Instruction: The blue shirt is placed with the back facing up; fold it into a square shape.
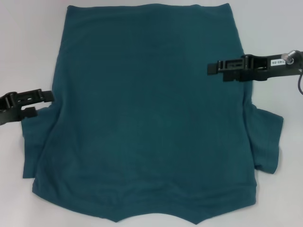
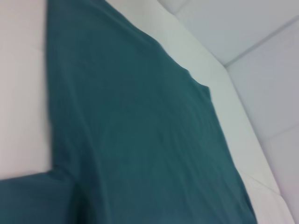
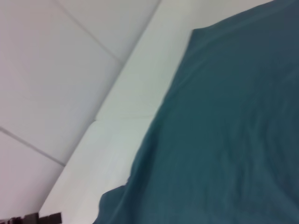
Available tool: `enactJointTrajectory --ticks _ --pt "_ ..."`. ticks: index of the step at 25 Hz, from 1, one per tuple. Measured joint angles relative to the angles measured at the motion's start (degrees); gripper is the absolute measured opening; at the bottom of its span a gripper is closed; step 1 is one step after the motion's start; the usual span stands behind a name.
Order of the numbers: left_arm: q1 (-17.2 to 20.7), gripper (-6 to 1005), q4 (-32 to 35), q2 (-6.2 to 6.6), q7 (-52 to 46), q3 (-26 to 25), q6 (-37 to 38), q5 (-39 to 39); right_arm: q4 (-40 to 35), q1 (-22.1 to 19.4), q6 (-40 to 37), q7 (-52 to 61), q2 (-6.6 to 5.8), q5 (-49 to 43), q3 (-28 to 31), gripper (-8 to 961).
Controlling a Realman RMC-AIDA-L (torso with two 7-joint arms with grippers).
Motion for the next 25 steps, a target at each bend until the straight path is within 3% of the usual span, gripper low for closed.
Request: enactJointTrajectory --ticks 3,5,25 --pt "0.61 946 -2.39 0.25 -0.15 -0.58 -2.81 0.09 5.21 2.09 2.85 0.2 -2.01 -0.02 -0.4 855" --pt "1.02 944 -3.46 0.28 -0.57 -0.87 -4.95 0.59 6.47 2.65 3.73 0.38 -2.36 -0.04 -0.43 855" --pt "2.45 934 -10.26 -0.07 0.98 -3.16 -14.01 4.48 7.06 1.62 3.73 1.25 -1.95 -0.07 -0.4 856"
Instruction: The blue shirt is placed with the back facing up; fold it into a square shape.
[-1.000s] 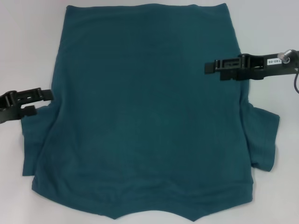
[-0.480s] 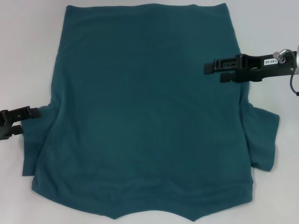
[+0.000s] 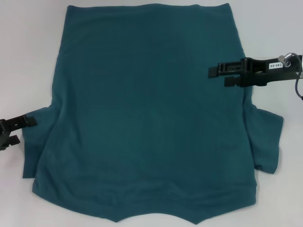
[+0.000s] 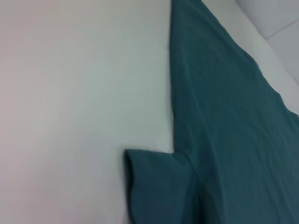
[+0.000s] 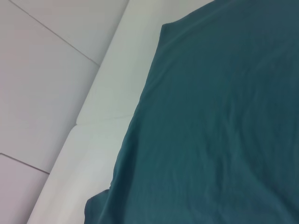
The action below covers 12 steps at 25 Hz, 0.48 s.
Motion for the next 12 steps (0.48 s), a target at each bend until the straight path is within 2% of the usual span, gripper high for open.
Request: enactJointTrajectory --ticks 12 --pt "-0.55 935 -2.75 0.19 0.47 0.06 -1.35 -0.01 -0.16 -0.25 0.14 0.14 -0.14 0.29 0.46 856"
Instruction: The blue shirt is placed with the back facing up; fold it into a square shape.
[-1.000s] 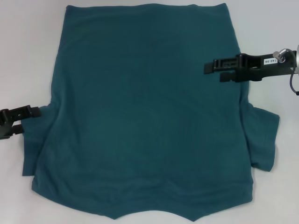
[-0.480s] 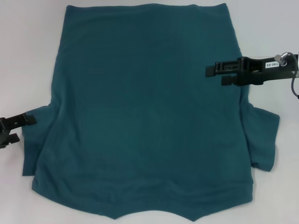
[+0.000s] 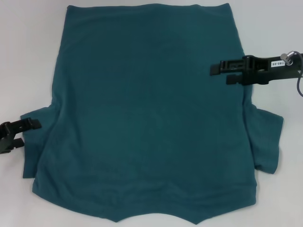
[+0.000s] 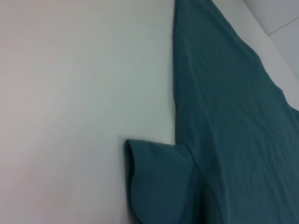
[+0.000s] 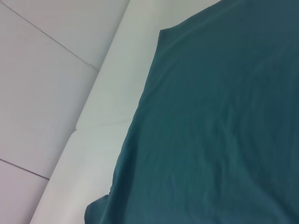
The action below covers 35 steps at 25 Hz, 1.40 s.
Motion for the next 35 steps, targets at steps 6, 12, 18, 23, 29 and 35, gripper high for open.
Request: enactJointTrajectory --ticks 6,12,18,23,29,35 --pt "-0.1 935 -1.15 -0.06 -0.07 0.05 -0.24 -0.04 0.1 -0.33 -0.24 0.0 -0.06 0.23 0.74 856" --pt "-0.49 935 -1.56 -0.03 0.06 0.24 -0.05 -0.04 0.01 -0.72 -0.33 0.0 -0.14 0.24 0.94 856" --pt "-0.82 935 -1.06 0.24 1.3 0.23 -0.41 -0.01 -0.02 -1.15 -0.42 0.0 -0.33 0.24 1.62 856" --pt "-1.76 852 -0.88 0.44 1.34 0.78 -1.04 2.66 -0.17 -1.73 -0.92 0.0 -0.51 0.28 2.48 856" --pt "-2.73 675 -1.38 0.44 1.03 1.04 -2.04 5.12 -0.28 -2.12 -1.33 0.0 -0.67 0.32 3.86 856" --pt "-2.57 307 -1.28 0.4 0.86 0.99 -2.18 5.2 -0.33 -2.19 -1.34 0.07 -0.77 0.33 4.0 856"
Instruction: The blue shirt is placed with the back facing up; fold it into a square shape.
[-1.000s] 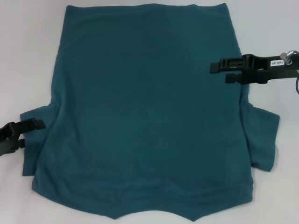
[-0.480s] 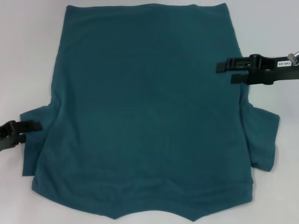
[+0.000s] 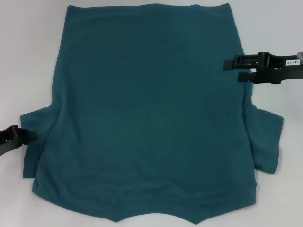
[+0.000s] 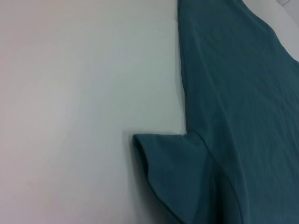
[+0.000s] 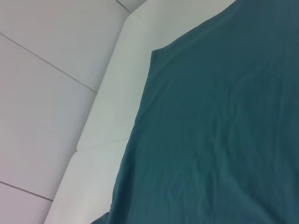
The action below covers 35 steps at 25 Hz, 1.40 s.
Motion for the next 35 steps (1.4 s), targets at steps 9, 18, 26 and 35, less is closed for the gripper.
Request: enactJointTrajectory --ticks 9,18,26,35 --pt "0.25 75 0.04 -0.21 -0.01 -0.03 0.09 0.0 -0.03 0.01 0.01 0.01 0.01 0.0 0.11 856" --pt "-0.52 -1 3.36 -0.08 0.09 2.81 0.54 3.87 -0.03 -0.19 0.02 0.01 0.01 0.0 0.49 855" --pt "-1.16 -1 10.65 -1.22 -2.23 6.73 -0.3 8.95 -0.03 -0.32 0.01 0.02 0.01 0.0 0.72 855" --pt "-2.95 -2 12.09 1.12 -2.65 8.44 -0.27 11.88 -0.09 -0.34 0.01 0.52 -0.15 0.02 0.72 856"
